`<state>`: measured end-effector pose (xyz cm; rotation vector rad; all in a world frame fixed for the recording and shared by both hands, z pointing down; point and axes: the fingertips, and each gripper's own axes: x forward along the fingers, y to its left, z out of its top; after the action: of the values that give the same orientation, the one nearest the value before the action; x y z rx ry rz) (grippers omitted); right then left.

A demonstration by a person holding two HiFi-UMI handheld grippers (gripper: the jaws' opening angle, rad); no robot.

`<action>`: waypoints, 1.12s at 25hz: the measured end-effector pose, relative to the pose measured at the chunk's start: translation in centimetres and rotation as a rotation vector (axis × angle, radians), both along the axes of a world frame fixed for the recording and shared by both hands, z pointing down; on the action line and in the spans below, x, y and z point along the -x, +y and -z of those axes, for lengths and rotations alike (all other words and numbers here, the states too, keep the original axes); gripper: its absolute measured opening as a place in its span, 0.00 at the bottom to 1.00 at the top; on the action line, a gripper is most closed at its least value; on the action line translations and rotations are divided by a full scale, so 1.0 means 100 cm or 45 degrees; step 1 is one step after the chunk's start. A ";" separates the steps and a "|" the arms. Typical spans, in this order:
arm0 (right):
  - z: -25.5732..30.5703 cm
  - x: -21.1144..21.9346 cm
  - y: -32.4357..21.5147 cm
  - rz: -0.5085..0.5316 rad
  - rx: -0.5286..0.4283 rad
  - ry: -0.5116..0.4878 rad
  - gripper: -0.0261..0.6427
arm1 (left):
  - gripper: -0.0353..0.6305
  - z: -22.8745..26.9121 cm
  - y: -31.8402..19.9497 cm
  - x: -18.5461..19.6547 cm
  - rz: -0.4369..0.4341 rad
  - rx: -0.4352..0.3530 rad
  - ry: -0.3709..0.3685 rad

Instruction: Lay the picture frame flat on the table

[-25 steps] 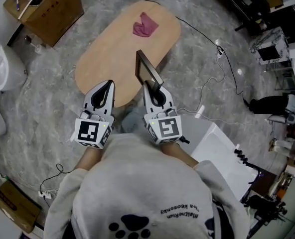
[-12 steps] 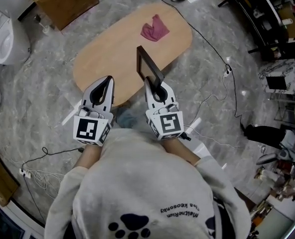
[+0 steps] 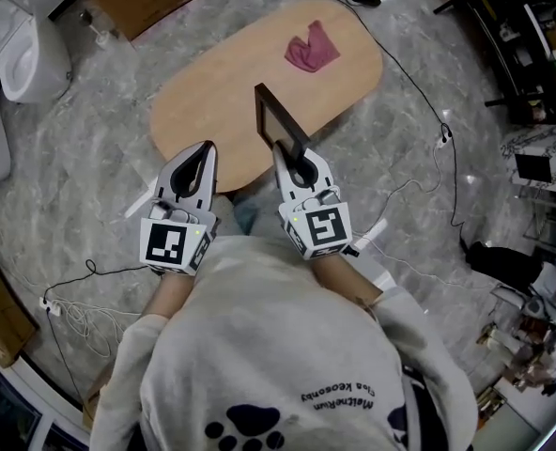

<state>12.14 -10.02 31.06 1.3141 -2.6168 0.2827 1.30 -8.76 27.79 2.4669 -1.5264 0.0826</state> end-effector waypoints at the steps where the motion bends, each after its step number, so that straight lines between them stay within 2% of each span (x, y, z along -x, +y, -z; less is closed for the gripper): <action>1: 0.000 0.005 0.000 0.015 0.007 -0.017 0.07 | 0.07 -0.002 -0.001 0.001 -0.009 0.009 -0.001; 8: -0.002 0.026 -0.001 0.081 0.054 -0.107 0.07 | 0.07 -0.007 -0.010 0.008 -0.091 0.041 -0.012; 12: -0.005 0.034 -0.007 0.095 0.066 -0.128 0.07 | 0.07 -0.017 -0.020 0.011 -0.183 0.063 -0.003; 20: -0.007 0.037 -0.010 0.142 0.069 -0.144 0.07 | 0.08 -0.037 -0.039 -0.008 -0.360 0.093 -0.057; 22: -0.007 0.038 -0.009 0.176 0.064 -0.145 0.07 | 0.22 -0.040 -0.042 -0.012 -0.399 0.109 -0.054; 28: -0.005 0.043 0.001 0.312 0.047 -0.166 0.07 | 0.24 -0.038 -0.038 -0.017 -0.524 0.103 0.010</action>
<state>7.84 -9.97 31.57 0.9794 -2.8298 0.3868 3.05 -12.53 31.61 2.6690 -0.9694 0.2000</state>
